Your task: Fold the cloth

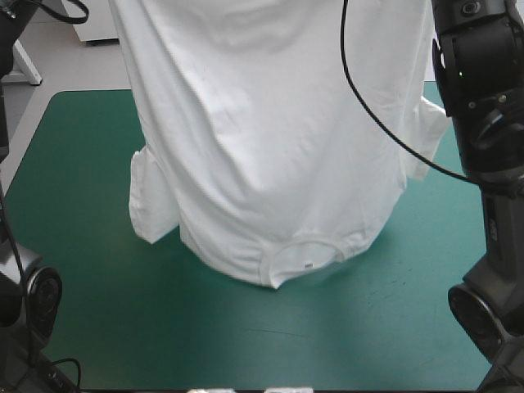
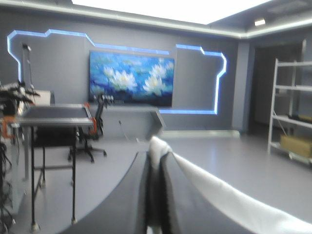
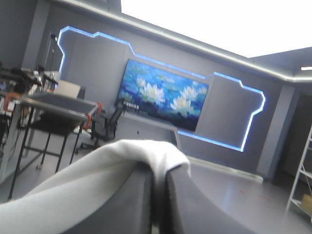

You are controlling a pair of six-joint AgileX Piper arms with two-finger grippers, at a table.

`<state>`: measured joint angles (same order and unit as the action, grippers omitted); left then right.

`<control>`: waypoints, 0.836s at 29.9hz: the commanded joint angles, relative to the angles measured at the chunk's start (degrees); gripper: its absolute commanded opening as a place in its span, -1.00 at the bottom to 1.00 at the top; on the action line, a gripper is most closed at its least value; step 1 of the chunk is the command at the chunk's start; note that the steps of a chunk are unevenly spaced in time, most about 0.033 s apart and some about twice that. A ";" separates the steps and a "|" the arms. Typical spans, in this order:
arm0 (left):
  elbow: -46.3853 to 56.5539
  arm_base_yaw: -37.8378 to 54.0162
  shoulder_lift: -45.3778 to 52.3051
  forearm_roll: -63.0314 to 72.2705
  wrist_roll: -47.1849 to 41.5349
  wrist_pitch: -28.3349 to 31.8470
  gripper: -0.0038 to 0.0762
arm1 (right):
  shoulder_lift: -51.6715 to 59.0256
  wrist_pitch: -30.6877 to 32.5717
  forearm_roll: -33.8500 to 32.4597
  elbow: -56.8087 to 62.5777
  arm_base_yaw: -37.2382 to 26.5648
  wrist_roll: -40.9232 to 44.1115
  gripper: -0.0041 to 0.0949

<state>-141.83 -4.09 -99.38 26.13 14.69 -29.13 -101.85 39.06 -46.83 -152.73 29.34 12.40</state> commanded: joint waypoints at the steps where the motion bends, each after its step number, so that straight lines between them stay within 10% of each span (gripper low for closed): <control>1: -2.69 0.08 1.36 1.69 3.22 17.03 -0.93 | 1.11 -14.90 3.79 -1.02 -5.45 1.30 -0.95; 9: -7.43 0.08 -3.37 1.50 4.58 17.57 -0.93 | -0.26 -11.87 8.77 -0.95 -8.61 2.43 -0.95; 25: -7.43 0.08 -21.82 -14.66 -13.97 -25.39 -0.93 | -20.45 32.03 33.43 -0.95 -14.75 -2.14 -0.95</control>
<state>-147.72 -4.09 -122.82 12.59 4.60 -52.71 -123.46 67.55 -15.20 -152.20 16.64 11.98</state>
